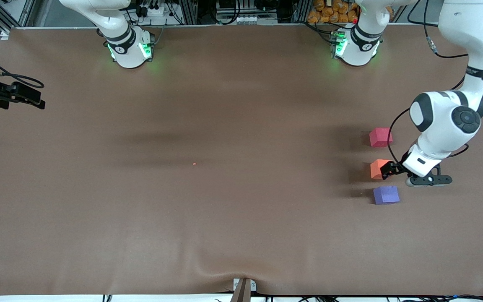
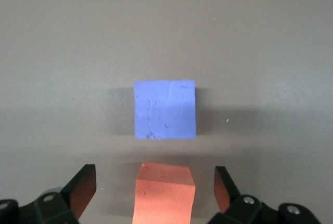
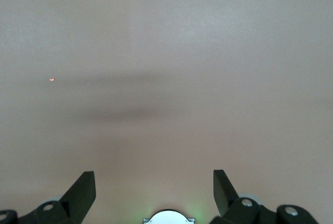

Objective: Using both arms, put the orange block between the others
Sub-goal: 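Open the left gripper and lift it away from the cubes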

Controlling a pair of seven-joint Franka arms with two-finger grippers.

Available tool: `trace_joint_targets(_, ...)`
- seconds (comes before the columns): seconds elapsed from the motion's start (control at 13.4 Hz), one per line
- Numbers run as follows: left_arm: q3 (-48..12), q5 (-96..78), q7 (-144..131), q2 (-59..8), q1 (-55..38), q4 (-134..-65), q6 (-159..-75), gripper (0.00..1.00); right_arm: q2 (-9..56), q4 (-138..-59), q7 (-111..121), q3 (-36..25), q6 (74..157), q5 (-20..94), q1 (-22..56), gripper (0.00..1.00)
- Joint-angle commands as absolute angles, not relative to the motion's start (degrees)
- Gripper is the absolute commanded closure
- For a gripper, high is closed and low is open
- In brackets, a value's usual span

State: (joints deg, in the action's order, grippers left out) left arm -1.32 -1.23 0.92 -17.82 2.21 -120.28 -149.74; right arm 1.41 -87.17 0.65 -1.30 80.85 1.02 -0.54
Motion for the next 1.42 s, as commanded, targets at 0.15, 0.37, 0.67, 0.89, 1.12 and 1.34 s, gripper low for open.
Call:
trace_joint_targets(0.15,-1.8,-2.5,1.8,-13.0,3.3,-111.3,-133.8,0.0,0.8,-87.8,1.1,-1.1,80.7,0.9,-0.6,0.0)
trace_joint_targets(0.37,-1.8,-2.5,1.6,-12.7,3.2,-97.6,-115.0,0.0,0.9,-87.8,1.1,-1.1,80.7,0.9,-0.6,0.0)
trace_joint_targets(0.67,-2.3,-1.7,1.8,-12.7,2.5,-85.4,-98.7,0.0,0.9,-87.8,1.1,-1.1,80.7,0.9,-0.6,0.0)
trace_joint_targets(0.89,-3.2,-1.8,0.4,-9.1,1.9,-84.1,-94.0,0.0,1.0,-87.8,1.1,-1.1,80.7,0.9,-0.6,0.0)
trace_joint_targets(1.12,-3.3,-1.8,-0.1,-6.0,2.2,-84.5,-91.4,0.0,1.0,-87.8,1.1,-1.1,80.7,0.9,-0.6,0.0)
trace_joint_targets(1.34,-3.3,-1.8,0.1,-3.5,2.4,-84.7,-90.1,0.0,1.0,-87.8,1.1,-1.1,80.7,0.9,-0.7,0.0)
